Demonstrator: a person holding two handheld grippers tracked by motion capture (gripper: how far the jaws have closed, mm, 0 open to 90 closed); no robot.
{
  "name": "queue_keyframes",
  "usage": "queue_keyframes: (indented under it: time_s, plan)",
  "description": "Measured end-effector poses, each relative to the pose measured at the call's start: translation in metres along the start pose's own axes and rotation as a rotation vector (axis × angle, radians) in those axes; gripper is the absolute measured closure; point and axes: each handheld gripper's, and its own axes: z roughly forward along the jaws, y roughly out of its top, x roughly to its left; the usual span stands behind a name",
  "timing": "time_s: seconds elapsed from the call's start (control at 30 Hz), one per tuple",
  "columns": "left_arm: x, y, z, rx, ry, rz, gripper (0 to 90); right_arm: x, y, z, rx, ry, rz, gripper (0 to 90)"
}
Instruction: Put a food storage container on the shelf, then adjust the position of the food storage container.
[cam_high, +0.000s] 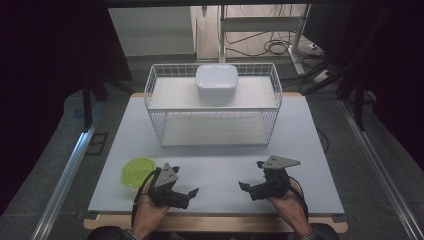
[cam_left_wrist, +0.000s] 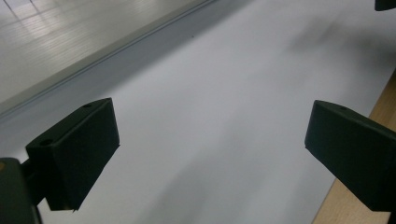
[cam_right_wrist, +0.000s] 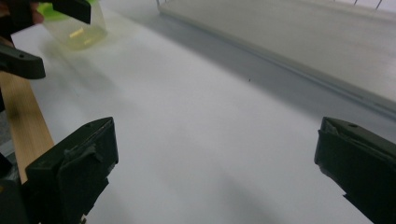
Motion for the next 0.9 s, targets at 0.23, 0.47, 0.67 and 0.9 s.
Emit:
queue_keyframes:
  time_s: [0.23, 0.47, 0.67, 0.9]
  plan:
    - [0.005, 0.002, -0.003, 0.015, -0.006, -0.025, 2.3, -0.004, -0.002, 0.001, 0.0, -0.015, 0.008, 0.3]
    - [0.015, 0.005, -0.016, 0.006, 0.067, -0.03, 13.9, -0.005, -0.004, 0.004, 0.011, -0.015, 0.006, 1.0]
    - [0.03, 0.004, -0.033, -0.033, 0.078, -0.065, 48.4, -0.005, -0.005, 0.006, 0.017, -0.014, 0.004, 1.3]
    - [0.06, -0.005, -0.06, -0.079, 0.157, -0.135, 89.5, -0.006, -0.007, 0.009, 0.026, -0.008, 0.004, 1.9]
